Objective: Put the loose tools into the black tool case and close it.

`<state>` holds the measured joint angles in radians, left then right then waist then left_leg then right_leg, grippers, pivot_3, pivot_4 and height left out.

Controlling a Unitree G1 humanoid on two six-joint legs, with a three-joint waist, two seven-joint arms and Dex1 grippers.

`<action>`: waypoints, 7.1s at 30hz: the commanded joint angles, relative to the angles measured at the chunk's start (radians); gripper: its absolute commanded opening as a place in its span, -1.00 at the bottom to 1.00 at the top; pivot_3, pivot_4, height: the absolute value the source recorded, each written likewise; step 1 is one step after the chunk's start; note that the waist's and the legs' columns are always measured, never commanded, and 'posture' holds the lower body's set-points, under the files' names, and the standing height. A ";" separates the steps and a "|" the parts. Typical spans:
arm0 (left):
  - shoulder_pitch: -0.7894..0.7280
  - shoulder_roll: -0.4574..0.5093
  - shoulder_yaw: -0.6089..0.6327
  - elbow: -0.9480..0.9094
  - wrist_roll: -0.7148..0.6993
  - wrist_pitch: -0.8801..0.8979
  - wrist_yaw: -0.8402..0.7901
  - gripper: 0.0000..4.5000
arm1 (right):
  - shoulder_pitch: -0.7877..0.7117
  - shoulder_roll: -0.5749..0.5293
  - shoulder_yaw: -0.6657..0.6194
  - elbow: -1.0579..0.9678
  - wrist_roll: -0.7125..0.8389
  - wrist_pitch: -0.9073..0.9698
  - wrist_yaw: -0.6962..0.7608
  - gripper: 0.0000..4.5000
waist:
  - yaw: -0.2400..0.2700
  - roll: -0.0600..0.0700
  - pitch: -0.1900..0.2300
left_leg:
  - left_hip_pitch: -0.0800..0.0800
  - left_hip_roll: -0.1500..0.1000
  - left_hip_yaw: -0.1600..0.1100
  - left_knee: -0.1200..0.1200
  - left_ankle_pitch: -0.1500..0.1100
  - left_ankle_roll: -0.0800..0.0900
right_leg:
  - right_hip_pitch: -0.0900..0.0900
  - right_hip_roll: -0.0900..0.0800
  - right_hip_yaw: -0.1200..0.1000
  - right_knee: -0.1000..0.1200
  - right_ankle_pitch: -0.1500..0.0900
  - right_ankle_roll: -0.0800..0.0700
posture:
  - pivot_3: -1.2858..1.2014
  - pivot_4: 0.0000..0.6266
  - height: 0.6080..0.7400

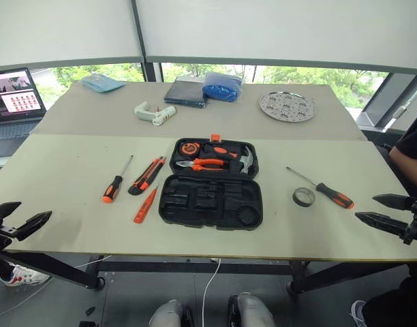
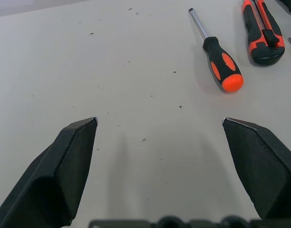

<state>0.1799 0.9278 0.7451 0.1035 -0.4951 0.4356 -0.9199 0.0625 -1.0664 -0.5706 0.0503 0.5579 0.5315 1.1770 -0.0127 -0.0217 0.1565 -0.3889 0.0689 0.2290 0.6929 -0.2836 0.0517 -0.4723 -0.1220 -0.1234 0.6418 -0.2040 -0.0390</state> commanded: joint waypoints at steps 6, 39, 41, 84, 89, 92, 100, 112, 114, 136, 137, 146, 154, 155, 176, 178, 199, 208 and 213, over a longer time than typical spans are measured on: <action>-0.175 0.062 -0.116 -0.110 -0.018 0.241 0.134 1.00 | -0.119 -0.010 -0.002 -0.217 0.126 0.158 -0.087 0.98 | 0.002 0.000 0.000 | 0.000 0.000 0.000 0.001 0.001 -0.002 | 0.000 0.000 0.001 0.001 0.001 0.000 | 0.03 -0.52 0.67; -0.837 -0.112 -0.654 0.532 0.270 0.143 0.135 -0.59 | -0.433 0.118 0.424 -0.535 0.167 0.129 -0.135 1.00 | 0.019 -0.006 0.003 | -0.001 -0.001 -0.002 0.008 0.003 -0.002 | 0.002 0.008 -0.002 0.006 0.004 0.002 | 0.03 -0.52 0.67; -0.849 -0.080 -0.655 0.516 0.267 0.035 0.037 -0.61 | -0.421 0.111 0.425 -0.525 0.152 0.123 -0.133 1.00 | 0.020 -0.006 0.003 | -0.001 -0.001 -0.002 0.008 0.003 -0.002 | 0.001 0.008 -0.002 0.006 0.004 0.002 | 0.03 -0.52 0.67; -1.383 -0.420 -1.030 1.064 0.638 -0.784 -0.455 -0.61 | -0.370 0.137 0.428 -0.574 0.077 0.155 -0.264 1.00 | 0.000 -0.010 0.005 | -0.018 -0.001 -0.007 0.026 0.005 0.017 | -0.004 0.010 -0.007 0.005 0.008 0.004 | 0.03 -0.52 0.67; -1.390 -0.437 -1.020 1.066 0.641 -0.772 -0.452 -0.17 | -0.381 0.141 0.435 -0.572 0.077 0.158 -0.268 1.00 | 0.000 -0.010 0.005 | -0.018 -0.001 -0.007 0.027 0.005 0.017 | -0.004 0.010 -0.007 0.006 0.008 0.004 | 0.03 -0.52 0.67; -1.401 -0.440 -1.006 1.049 0.631 -0.761 -0.468 0.25 | -0.379 0.143 0.436 -0.577 0.080 0.161 -0.271 1.00 | 0.001 -0.010 0.005 | -0.018 0.000 -0.007 0.027 0.005 0.017 | -0.004 0.010 -0.007 0.006 0.008 0.004 | 0.03 -0.52 0.67; -1.430 -0.483 -0.931 0.993 0.554 -0.638 -0.539 0.25 | -0.360 0.146 0.427 -0.593 0.094 0.168 -0.278 1.00 | 0.001 -0.010 0.005 | -0.019 -0.001 -0.008 0.028 0.005 0.018 | -0.004 0.009 -0.007 0.006 0.008 0.005 | 0.03 -0.52 0.67; -1.366 -0.540 -1.027 1.000 0.684 -0.656 -0.428 -0.99 | -0.370 0.147 0.416 -0.581 0.102 0.176 -0.296 1.00 | -0.001 -0.010 0.005 | -0.018 -0.001 -0.008 0.029 0.005 0.018 | -0.003 0.010 -0.007 0.006 0.009 0.004 | 0.03 -0.52 0.67; -1.348 -0.538 -1.053 1.002 0.714 -0.669 -0.420 -0.99 | -0.365 0.149 0.413 -0.584 0.106 0.179 -0.300 1.00 | -0.001 -0.010 0.005 | -0.018 -0.001 -0.008 0.028 0.005 0.018 | -0.003 0.010 -0.007 0.006 0.009 0.004 | 0.03 -0.52 0.67; -1.137 -0.369 -0.766 0.257 0.223 -0.064 -0.566 0.49 | -0.080 0.015 0.167 -0.231 -0.154 0.053 -0.347 1.00 | -0.001 -0.009 0.004 | -0.018 -0.002 -0.008 0.035 0.002 0.022 | 0.001 0.009 -0.005 0.007 0.007 0.014 | 0.03 -0.52 0.67; -1.111 -0.360 -0.765 0.193 0.198 -0.026 -0.567 0.65 | -0.110 0.007 0.191 -0.168 -0.176 0.039 -0.347 1.00 | -0.002 -0.009 0.004 | -0.017 -0.002 -0.008 0.035 0.002 0.022 | 0.001 0.009 -0.004 0.007 0.007 0.015 | 0.03 -0.52 0.67; -0.967 -0.283 -0.795 -0.152 0.082 0.136 -0.552 0.99 | -0.523 0.056 0.496 0.330 -0.374 -0.049 -0.297 1.00 | -0.019 -0.005 0.004 | -0.012 -0.002 -0.008 0.035 0.003 0.020 | 0.001 0.009 0.001 0.015 0.006 0.012 | 0.03 -0.52 0.67; -0.918 -0.217 -0.783 -0.224 0.041 0.153 -0.519 1.00 | -0.740 0.081 0.696 0.543 -0.489 0.043 -0.142 0.89 | -0.025 -0.002 0.005 | -0.013 -0.001 -0.008 0.035 0.005 0.017 | 0.000 0.010 0.000 0.017 0.004 0.010 | 0.03 -0.52 0.67; -0.917 -0.213 -0.785 -0.226 0.036 0.153 -0.515 1.00 | -0.751 0.084 0.701 0.556 -0.494 0.043 -0.134 0.77 | -0.024 -0.002 0.005 | -0.013 -0.001 -0.008 0.035 0.005 0.017 | 0.000 0.009 0.000 0.017 0.004 0.010 | 0.03 -0.52 0.67; -0.815 -0.015 -0.754 -0.087 0.064 0.076 -0.543 1.00 | -0.972 0.300 0.873 0.062 -0.428 0.037 0.119 -0.56 | -0.034 0.003 0.008 | -0.013 0.002 -0.009 0.034 0.007 0.012 | -0.004 0.011 0.000 0.023 0.001 0.004 | 0.03 -0.52 0.67; -0.815 -0.013 -0.752 -0.090 0.063 0.073 -0.537 1.00 | -0.973 0.330 0.941 0.051 -0.477 -0.004 0.127 -0.56 | -0.023 0.002 0.008 | -0.015 0.001 -0.009 0.034 0.007 0.012 | -0.005 0.010 -0.001 0.023 0.001 0.003 | 0.03 -0.52 0.67; -0.847 -0.029 -0.757 -0.106 0.055 0.072 -0.481 1.00 | -1.025 0.437 1.018 0.307 -0.626 -0.164 0.127 -0.56 | -0.020 0.002 0.008 | -0.027 -0.001 -0.007 0.038 0.008 0.012 | -0.018 0.011 -0.001 0.026 0.002 0.005 | 0.03 -0.52 0.67; -0.862 -0.040 -0.766 -0.080 0.069 0.055 -0.479 1.00 | -1.040 0.467 0.966 0.255 -0.599 -0.108 0.119 0.68 | -0.026 0.002 0.008 | -0.027 0.000 -0.007 0.037 0.008 0.012 | -0.018 0.012 -0.001 0.026 0.002 0.004 | 0.03 -0.52 0.67; -0.871 -0.048 -0.771 -0.062 0.077 0.041 -0.477 1.00 | -1.049 0.496 0.938 0.233 -0.582 -0.054 0.100 0.84 | -0.030 0.002 0.008 | -0.027 0.000 -0.007 0.037 0.008 0.012 | -0.018 0.012 -0.001 0.027 0.002 0.004 | 0.03 -0.52 0.67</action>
<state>-0.6646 0.8778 -0.0344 0.0397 -0.4217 0.4991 -1.3992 -0.9593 -0.5791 0.4114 0.3212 -0.0526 0.4460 1.2894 -0.0422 -0.0195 0.1643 -0.4157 0.0686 0.2223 0.7302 -0.2756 0.0635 -0.4908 -0.1103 -0.1246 0.6694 -0.2022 -0.0348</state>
